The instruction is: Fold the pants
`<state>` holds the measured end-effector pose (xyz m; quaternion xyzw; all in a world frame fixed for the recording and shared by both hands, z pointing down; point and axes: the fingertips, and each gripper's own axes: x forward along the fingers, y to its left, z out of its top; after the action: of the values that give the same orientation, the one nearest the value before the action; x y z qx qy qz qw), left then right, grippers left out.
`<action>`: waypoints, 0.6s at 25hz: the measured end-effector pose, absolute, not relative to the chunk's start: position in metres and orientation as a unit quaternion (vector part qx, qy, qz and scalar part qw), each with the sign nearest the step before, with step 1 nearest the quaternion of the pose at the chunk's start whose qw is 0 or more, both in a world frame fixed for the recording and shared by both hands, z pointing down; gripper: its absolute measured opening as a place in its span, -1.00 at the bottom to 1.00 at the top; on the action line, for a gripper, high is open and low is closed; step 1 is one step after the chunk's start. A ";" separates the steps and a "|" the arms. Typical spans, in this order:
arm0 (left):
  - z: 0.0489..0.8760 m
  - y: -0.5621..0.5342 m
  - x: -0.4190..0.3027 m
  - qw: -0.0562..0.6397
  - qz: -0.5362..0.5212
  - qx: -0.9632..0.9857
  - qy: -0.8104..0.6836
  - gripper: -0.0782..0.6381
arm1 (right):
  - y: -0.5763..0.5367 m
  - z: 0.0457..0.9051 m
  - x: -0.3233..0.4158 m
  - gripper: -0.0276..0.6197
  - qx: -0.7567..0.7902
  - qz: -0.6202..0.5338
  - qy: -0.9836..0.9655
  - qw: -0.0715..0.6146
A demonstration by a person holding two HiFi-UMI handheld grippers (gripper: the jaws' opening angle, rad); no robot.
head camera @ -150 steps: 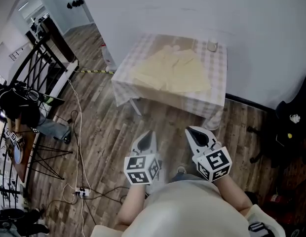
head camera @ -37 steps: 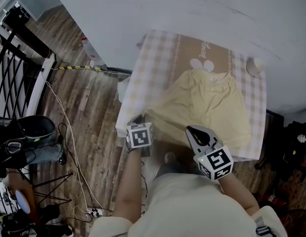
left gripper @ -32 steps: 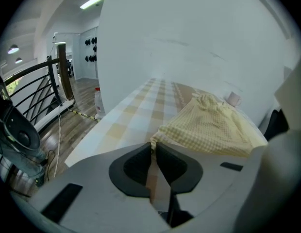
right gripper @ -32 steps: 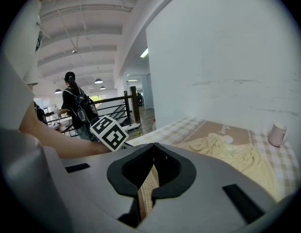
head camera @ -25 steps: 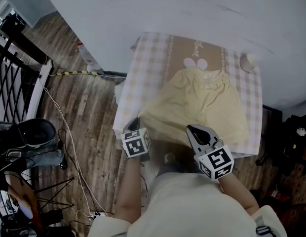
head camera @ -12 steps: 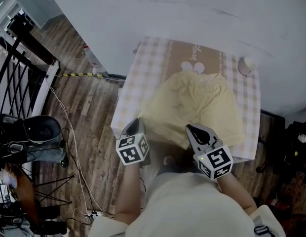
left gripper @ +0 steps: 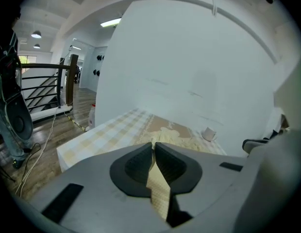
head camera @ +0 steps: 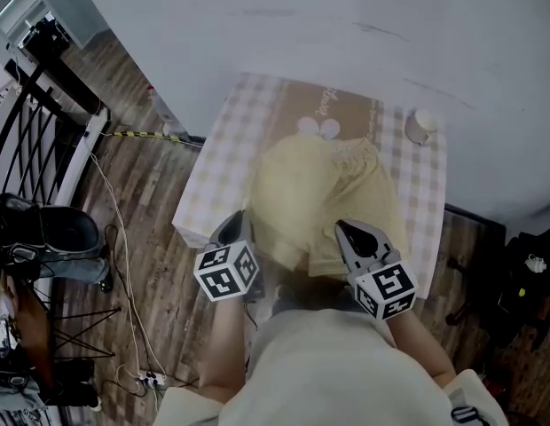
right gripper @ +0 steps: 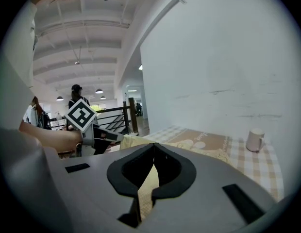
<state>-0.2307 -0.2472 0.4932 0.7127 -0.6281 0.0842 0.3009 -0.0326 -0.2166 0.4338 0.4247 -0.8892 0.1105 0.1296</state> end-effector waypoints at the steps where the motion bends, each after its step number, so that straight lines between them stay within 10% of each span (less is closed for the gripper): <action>1: 0.490 -0.247 -0.221 0.300 0.082 0.713 -0.628 -0.72 | -0.217 0.433 -0.023 -0.91 0.425 0.111 -0.889 0.128; 15: 0.457 -0.234 -0.090 0.281 0.076 0.742 -0.603 -0.72 | -0.205 0.431 0.078 -0.91 0.424 0.116 -0.891 0.113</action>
<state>-0.0902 -0.2343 0.4566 0.7424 -0.6034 0.0765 0.2810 0.0784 -0.2048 0.4315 0.4244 -0.8909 0.1158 0.1129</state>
